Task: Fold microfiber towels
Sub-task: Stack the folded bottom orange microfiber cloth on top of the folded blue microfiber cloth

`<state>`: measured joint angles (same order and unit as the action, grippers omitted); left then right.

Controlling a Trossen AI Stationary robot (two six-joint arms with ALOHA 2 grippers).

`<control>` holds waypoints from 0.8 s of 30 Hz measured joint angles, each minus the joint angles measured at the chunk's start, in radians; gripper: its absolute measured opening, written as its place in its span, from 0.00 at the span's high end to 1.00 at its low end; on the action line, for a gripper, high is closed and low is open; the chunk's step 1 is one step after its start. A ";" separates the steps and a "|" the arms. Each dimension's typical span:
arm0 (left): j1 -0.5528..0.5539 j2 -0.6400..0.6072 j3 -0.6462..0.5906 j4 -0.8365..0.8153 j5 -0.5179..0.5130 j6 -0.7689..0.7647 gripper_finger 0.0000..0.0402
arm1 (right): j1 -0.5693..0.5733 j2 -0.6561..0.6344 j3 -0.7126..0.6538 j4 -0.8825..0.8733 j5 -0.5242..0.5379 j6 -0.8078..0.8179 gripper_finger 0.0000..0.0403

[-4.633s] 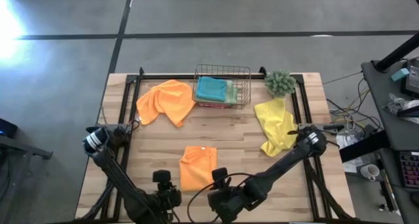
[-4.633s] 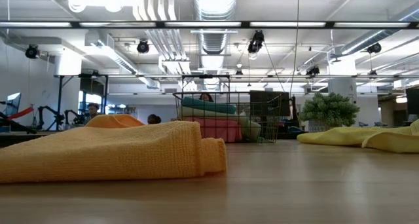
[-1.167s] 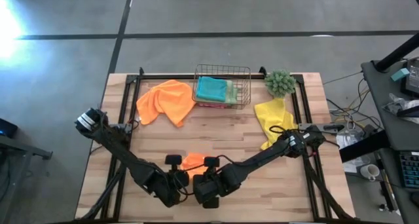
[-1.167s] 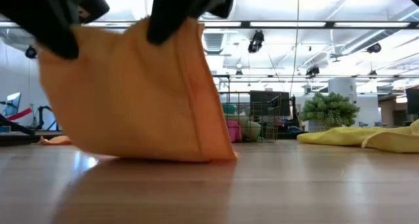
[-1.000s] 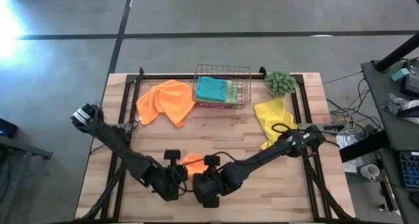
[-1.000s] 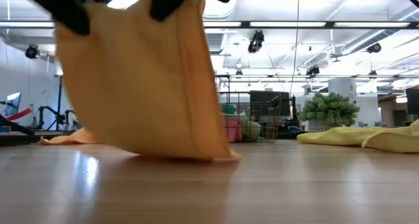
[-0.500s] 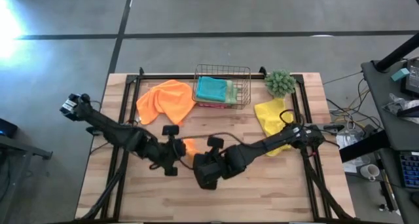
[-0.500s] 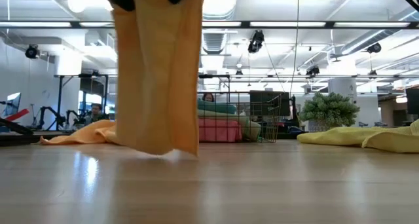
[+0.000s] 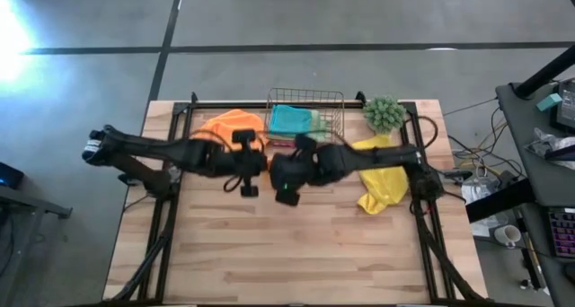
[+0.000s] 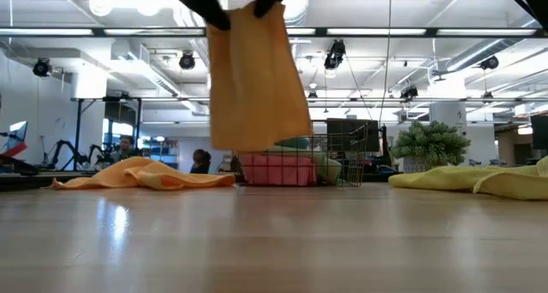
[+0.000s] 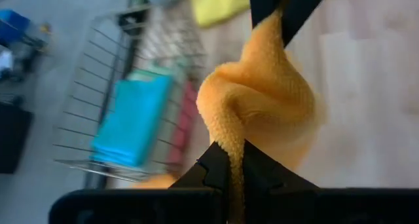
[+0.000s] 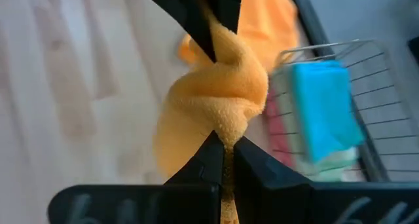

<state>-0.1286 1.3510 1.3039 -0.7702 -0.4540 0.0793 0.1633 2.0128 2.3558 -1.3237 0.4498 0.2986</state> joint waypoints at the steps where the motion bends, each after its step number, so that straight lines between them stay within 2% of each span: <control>1: 0.025 0.000 0.016 0.001 0.000 0.033 1.00 | -0.016 -0.009 0.000 0.001 0.000 -0.013 0.98; 14: 0.363 0.037 0.186 0.135 0.026 0.358 1.00 | -0.258 -0.124 0.000 0.044 0.026 -0.246 0.98; 18: 0.426 0.081 0.225 0.191 0.079 0.418 1.00 | -0.324 -0.116 0.000 0.103 -0.002 -0.340 0.98; 24: 0.488 0.197 0.295 0.192 0.083 0.486 1.00 | -0.419 -0.101 0.000 0.106 -0.013 -0.392 0.98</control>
<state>0.3595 1.5482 1.5992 -0.5781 -0.3707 0.5651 -0.2556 1.9118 2.3558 -1.2179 0.4369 -0.0937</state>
